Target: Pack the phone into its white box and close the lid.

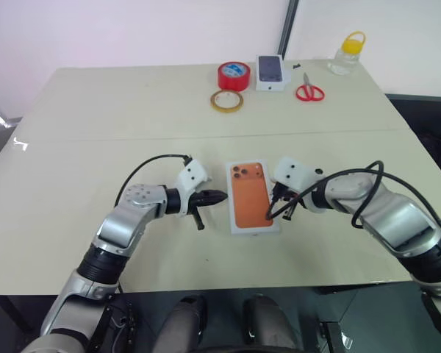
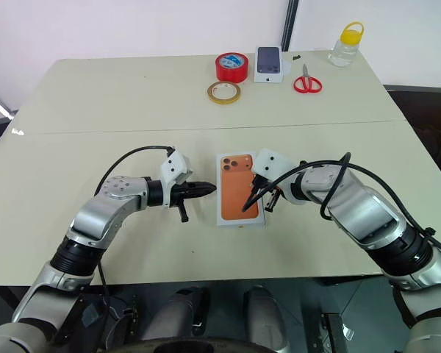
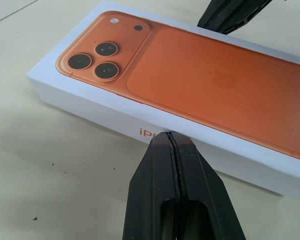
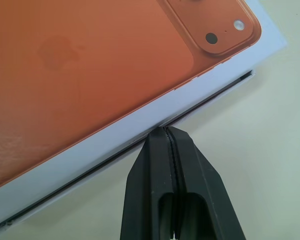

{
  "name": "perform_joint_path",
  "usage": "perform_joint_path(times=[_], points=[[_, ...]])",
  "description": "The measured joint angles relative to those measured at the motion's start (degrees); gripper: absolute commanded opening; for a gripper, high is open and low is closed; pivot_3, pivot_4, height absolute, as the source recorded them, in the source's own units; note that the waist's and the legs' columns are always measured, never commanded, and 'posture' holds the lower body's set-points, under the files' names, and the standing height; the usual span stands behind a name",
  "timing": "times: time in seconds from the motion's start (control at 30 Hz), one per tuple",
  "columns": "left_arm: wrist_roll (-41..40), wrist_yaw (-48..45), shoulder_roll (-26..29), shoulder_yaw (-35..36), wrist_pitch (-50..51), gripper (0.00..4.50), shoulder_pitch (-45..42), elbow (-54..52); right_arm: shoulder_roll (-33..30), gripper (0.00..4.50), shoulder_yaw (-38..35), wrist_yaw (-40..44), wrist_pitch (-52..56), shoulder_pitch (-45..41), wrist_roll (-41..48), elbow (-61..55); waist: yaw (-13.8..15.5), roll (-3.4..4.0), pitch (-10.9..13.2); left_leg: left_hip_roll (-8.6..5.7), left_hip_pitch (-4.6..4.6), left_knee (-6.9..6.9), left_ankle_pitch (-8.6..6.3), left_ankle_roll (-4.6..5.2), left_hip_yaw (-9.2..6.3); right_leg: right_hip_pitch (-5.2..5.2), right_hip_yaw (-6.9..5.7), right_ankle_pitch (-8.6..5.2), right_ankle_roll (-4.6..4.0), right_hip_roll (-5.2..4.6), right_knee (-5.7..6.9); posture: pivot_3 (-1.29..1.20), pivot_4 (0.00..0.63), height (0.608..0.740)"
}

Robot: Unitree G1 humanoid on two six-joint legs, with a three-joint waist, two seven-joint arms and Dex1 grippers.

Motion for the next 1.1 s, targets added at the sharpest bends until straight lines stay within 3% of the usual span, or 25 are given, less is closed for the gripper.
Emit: perform_joint_path(times=[0.93,1.1], points=[[0.11,1.65,-1.65,-0.11,0.62,0.0,0.56,0.92,0.32,0.02,-2.16,3.02,-0.43,2.52,-3.05,0.0,-0.06,0.0,0.0,0.0,0.0,0.0,0.01,-0.01,0.0,0.0,0.0,0.0,0.0,0.0,0.01,0.0,0.15,0.74],[-2.02,3.17,-1.55,4.52,1.06,0.0,1.88,2.26,-2.64,0.02,-6.45,4.84,-2.48,4.38,-2.9,0.08,0.08,-0.01,0.0,0.0,0.0,0.01,0.01,-0.01,-0.01,0.0,-0.01,0.0,0.0,0.0,0.01,0.0,0.15,0.74]])
